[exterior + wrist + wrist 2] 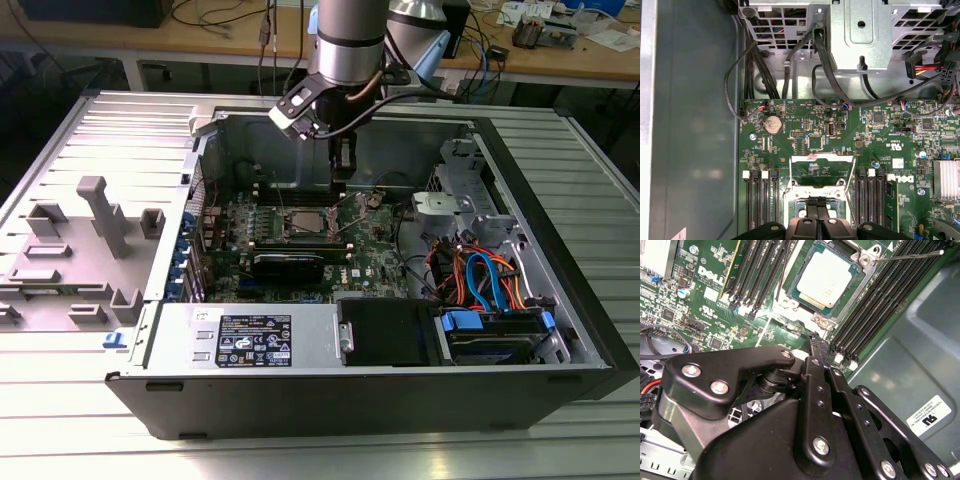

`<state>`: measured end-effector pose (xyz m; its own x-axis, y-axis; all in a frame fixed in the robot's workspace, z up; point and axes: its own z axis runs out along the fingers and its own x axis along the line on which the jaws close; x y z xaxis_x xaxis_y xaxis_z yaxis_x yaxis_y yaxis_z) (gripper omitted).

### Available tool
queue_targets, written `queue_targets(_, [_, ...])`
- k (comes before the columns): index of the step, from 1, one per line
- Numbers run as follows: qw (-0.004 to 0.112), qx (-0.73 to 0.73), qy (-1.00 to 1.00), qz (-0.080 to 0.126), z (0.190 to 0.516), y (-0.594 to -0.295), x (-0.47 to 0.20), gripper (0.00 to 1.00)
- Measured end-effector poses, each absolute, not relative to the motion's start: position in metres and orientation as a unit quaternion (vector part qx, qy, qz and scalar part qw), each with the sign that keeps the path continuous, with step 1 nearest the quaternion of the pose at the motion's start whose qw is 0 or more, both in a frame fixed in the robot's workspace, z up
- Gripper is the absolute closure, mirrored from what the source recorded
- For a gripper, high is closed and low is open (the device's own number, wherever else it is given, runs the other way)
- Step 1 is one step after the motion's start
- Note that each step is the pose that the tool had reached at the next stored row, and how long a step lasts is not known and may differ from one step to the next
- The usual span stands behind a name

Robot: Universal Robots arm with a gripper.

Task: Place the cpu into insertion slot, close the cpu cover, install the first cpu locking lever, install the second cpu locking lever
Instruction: 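Close the cpu cover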

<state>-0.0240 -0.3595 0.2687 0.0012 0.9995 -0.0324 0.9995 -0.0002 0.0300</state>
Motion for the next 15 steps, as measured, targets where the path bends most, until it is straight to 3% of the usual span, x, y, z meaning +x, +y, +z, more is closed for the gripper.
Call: queue_targets(15, [0.025,0.707,0.707,-0.004,0.2687,-0.3547,-0.0205,0.89])
